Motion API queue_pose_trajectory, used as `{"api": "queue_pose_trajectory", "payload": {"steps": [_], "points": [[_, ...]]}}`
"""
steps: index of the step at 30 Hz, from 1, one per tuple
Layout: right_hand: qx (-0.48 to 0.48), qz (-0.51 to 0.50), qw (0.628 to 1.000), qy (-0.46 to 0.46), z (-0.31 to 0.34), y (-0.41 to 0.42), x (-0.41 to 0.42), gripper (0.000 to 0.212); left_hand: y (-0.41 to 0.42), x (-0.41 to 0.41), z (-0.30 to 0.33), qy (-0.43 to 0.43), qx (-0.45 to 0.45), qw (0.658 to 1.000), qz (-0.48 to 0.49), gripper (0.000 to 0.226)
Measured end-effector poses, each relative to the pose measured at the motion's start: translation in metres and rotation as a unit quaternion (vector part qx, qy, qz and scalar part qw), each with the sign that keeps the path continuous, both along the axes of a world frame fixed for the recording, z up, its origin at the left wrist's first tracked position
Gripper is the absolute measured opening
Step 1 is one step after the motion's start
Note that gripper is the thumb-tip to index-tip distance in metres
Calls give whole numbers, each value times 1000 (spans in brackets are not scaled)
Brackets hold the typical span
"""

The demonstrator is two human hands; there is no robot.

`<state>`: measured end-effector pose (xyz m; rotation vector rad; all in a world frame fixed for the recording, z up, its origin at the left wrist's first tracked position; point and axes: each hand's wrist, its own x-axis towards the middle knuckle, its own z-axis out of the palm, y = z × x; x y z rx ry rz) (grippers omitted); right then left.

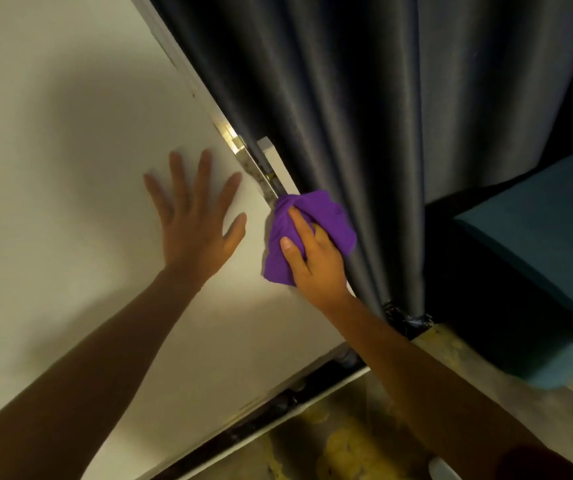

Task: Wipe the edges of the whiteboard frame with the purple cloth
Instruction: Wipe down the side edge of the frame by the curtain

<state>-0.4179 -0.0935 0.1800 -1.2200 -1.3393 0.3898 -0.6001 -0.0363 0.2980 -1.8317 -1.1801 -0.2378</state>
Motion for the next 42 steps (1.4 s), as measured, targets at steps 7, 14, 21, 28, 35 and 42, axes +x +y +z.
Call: {"api": "queue_pose_trajectory", "payload": {"steps": [7,14,21,28,35,42], "points": [[-70,-59,996,-2,-62,-32,-4,54,7,-3,-7,-49,-38,996,-59,76],[-166,-107,979,52,-102,-72,-1,64,-2,-4,-2,-63,-53,994,-78,82],[-110,-89,985,96,-48,-43,-6,67,-4,-6,-1,-61,-55,995,-64,84],[-42,-179,982,40,11,8,-38,55,11,-8,-10,-64,-37,994,-76,82],[-47,-170,982,-68,-21,20,-30,49,28,-12,-9,-61,-30,996,-64,85],[-170,-129,976,31,-122,-40,-12,54,22,-18,-12,21,-70,985,-155,66]]}}
